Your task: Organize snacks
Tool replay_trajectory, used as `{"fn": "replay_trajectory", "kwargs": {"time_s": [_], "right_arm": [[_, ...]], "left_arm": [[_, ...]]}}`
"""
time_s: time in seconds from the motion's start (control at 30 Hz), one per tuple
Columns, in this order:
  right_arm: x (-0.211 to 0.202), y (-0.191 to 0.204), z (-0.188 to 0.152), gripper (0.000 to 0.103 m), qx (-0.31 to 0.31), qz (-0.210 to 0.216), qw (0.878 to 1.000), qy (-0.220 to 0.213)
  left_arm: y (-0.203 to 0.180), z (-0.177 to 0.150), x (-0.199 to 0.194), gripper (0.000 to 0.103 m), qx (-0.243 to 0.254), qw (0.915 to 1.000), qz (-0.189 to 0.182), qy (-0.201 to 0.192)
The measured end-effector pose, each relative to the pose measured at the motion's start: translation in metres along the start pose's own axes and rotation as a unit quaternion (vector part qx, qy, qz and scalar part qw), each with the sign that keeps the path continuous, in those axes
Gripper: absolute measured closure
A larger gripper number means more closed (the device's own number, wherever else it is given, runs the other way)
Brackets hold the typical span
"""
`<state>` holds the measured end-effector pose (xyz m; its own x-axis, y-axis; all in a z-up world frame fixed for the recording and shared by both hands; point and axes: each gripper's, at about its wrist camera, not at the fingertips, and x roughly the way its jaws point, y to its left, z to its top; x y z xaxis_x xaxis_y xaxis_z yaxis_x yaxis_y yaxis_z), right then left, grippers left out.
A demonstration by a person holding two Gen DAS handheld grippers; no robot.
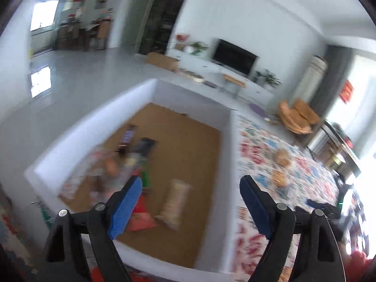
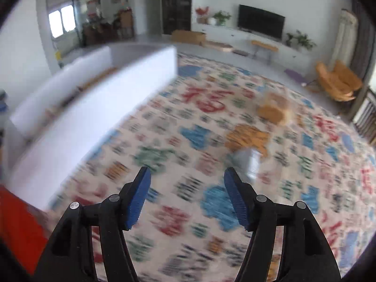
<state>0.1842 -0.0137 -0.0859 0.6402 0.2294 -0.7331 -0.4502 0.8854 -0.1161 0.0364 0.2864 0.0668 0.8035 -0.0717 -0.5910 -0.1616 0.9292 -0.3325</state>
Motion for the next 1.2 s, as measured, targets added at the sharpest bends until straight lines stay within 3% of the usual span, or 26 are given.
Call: {"fn": "replay_trajectory", "kwargs": {"time_s": [0.07,0.2,0.33,0.37,0.53,0.73,0.77,1.2], "right_arm": [[0.007,-0.043,-0.036,0.035,0.005,-0.059,0.998,0.020],[0.002,-0.124,-0.086,0.035,0.063,-0.137,0.988,0.033],[-0.006,-0.178,-0.113,0.031,0.131,-0.189,0.972,0.047],[-0.008,-0.188,-0.119,0.025,0.146,-0.186,0.971,0.038],[-0.007,-0.211,-0.124,0.018,0.207,-0.144,0.967,0.033],[-0.009,-0.212,-0.130,0.016,0.225,-0.130,0.965,0.032],[-0.010,-0.212,-0.132,0.016,0.226,-0.129,0.965,0.032],[-0.011,-0.213,-0.134,0.015,0.229,-0.127,0.964,0.030]], "left_arm": [[-0.040,-0.004,0.005,0.002,0.033,0.9986,-0.042,0.008],[-0.125,-0.021,0.032,0.000,0.107,0.9876,-0.108,0.039],[-0.183,-0.056,0.077,0.000,0.140,0.9774,-0.136,0.082],[-0.193,-0.063,0.085,0.000,0.145,0.9758,-0.137,0.090],[-0.221,-0.101,0.157,0.000,0.187,0.9678,-0.094,0.140],[-0.215,-0.121,0.230,0.000,0.217,0.9625,-0.008,0.163],[-0.216,-0.122,0.232,0.000,0.226,0.9625,0.007,0.151],[-0.214,-0.124,0.230,0.000,0.227,0.9620,0.007,0.152]]}}
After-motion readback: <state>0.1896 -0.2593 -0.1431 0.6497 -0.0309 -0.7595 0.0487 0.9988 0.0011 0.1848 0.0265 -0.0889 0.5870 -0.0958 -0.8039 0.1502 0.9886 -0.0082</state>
